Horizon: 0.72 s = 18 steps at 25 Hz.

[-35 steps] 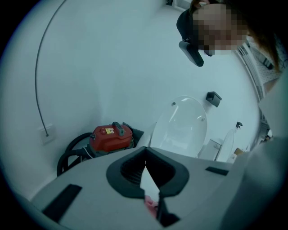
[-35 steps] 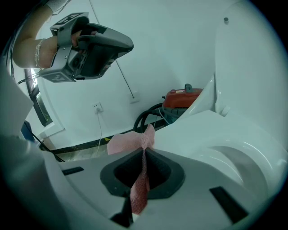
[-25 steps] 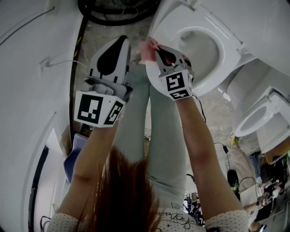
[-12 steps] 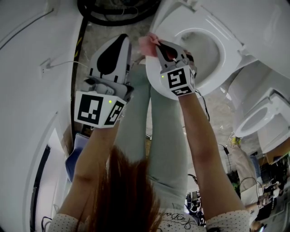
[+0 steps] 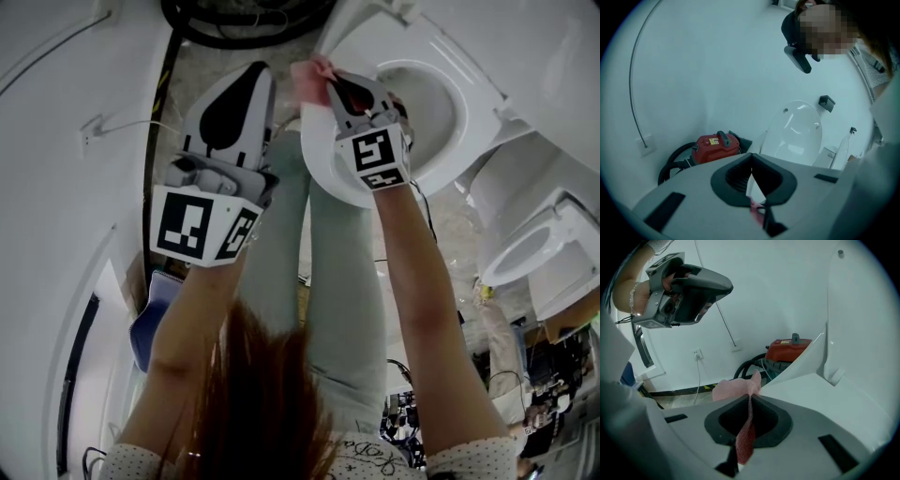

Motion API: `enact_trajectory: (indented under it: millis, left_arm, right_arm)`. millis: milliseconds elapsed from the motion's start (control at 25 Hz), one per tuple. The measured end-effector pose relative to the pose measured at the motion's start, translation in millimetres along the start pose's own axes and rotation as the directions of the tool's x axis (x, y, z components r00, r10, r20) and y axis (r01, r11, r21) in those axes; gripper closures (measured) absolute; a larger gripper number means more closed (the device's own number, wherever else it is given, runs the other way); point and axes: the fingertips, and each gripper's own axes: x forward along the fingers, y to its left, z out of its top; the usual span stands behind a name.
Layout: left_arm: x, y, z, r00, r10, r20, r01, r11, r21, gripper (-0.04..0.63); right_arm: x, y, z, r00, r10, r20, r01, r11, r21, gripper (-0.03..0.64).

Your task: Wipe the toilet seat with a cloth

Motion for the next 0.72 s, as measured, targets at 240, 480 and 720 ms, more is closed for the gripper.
enact_trajectory:
  millis: [240, 480, 720]
  left_arm:
    - [2.3, 0.8, 0.6, 1.0, 0.011, 0.003, -0.011, 1.0, -0.006, 0.6]
    - [2.4, -1.3, -1.3, 1.0, 0.02, 0.0, -0.02, 1.0, -0.012, 0.6]
    - [5.1, -6.6, -3.4, 1.0, 0.017, -0.006, -0.017, 1.0, -0.011, 0.6]
  right_arm:
    - [2.1, -13.8, 5.4, 1.0, -0.005, 0.007, 0.005, 1.0, -0.011, 0.591]
    - [3.4, -23.8, 10.2, 1.0, -0.001, 0.024, 0.0, 1.0, 0.019, 0.591]
    - [3.6, -26.7, 10.8, 1.0, 0.008, 0.021, -0.008, 1.0, 0.012, 0.591]
